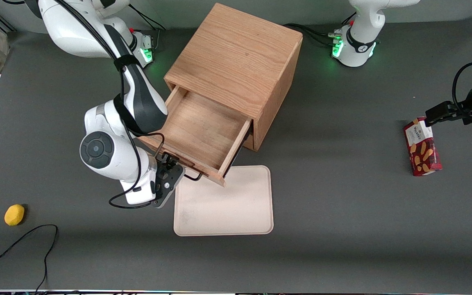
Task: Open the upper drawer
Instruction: 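Keep pulling the drawer further open with the right gripper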
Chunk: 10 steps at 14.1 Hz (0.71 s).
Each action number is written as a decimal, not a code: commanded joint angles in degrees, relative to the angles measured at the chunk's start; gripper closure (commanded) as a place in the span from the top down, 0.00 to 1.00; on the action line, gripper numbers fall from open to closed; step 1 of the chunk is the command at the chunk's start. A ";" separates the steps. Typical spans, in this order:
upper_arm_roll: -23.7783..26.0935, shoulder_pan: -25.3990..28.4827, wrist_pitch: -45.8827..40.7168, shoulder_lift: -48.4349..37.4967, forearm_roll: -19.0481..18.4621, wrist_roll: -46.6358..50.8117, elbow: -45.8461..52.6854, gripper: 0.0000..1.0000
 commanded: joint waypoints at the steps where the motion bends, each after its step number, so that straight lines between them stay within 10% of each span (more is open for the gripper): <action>1: 0.33 -1.30 -2.96 2.54 1.18 -1.46 5.26 1.00; 10: 0.42 -2.53 -2.96 3.42 1.18 -2.33 6.14 1.00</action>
